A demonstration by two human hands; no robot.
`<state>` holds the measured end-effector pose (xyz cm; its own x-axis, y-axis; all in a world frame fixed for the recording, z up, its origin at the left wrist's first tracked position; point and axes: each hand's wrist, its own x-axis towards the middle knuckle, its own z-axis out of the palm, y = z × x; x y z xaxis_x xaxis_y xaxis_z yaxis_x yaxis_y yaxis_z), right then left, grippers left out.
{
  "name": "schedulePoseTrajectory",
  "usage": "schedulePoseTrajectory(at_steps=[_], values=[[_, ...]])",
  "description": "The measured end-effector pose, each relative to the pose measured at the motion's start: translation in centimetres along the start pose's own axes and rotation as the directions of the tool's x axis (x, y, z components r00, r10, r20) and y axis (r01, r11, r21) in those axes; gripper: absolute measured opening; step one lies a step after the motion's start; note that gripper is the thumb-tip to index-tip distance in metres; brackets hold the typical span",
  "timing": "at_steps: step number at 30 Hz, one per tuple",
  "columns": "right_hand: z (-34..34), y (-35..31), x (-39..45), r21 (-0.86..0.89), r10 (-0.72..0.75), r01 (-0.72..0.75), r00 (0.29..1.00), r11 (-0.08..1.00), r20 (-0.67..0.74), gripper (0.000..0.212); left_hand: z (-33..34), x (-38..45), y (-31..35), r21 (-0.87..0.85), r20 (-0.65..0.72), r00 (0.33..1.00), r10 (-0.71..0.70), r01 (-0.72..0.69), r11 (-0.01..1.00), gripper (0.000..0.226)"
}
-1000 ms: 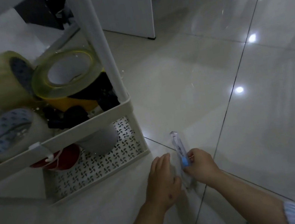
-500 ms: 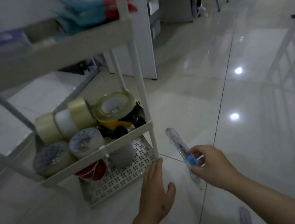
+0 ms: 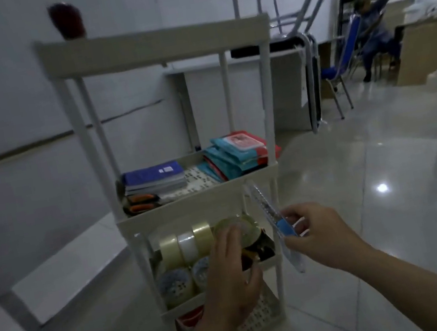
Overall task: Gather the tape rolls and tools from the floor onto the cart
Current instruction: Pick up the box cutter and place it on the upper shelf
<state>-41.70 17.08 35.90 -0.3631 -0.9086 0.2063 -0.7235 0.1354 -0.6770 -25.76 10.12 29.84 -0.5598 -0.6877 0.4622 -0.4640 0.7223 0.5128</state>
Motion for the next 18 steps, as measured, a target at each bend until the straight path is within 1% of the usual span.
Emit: schedulePoseTrajectory(at_steps=[2,4,6,7,9,11,15,18], values=[[-0.2,-2.3,1.2,-0.005,-0.048,0.048,0.999,0.999,-0.009,0.040,-2.5,0.8,0.0,0.015,-0.037,0.999,0.039,-0.039,0.999,0.065],[-0.4,-4.7,2.5,-0.008,-0.091,0.091,0.996,0.996,-0.001,0.035,-5.0,1.8,0.3,0.033,-0.048,0.997,0.054,-0.053,0.998,0.066],[-0.5,-6.9,4.0,-0.002,-0.119,0.119,0.993,0.993,0.008,0.028,-7.1,3.3,0.4,0.079,-0.093,0.993,0.076,-0.069,0.995,0.067],[-0.5,-8.0,5.0,-0.011,-0.133,0.133,0.991,0.991,0.008,0.023,-8.0,4.2,0.3,0.101,-0.114,0.991,0.070,-0.059,0.993,0.066],[-0.4,-10.0,6.8,-0.042,-0.149,0.149,0.989,0.988,-0.002,0.014,-9.4,6.0,-0.3,0.114,-0.130,0.992,0.009,0.006,0.993,0.066],[0.1,-11.6,8.7,-0.057,-0.135,0.135,0.991,0.989,0.003,0.017,-10.5,7.6,-0.9,0.114,-0.081,0.995,-0.059,0.068,0.991,0.065],[1.7,-13.5,12.1,-0.124,-0.101,0.101,0.995,0.987,0.003,0.026,-11.9,9.7,-2.1,0.110,0.050,0.990,-0.129,0.123,0.986,0.056],[2.7,-14.1,13.7,-0.235,-0.033,0.043,0.998,0.971,0.043,0.035,-11.9,10.6,-3.6,0.133,0.105,0.972,-0.212,0.197,0.971,0.064]])
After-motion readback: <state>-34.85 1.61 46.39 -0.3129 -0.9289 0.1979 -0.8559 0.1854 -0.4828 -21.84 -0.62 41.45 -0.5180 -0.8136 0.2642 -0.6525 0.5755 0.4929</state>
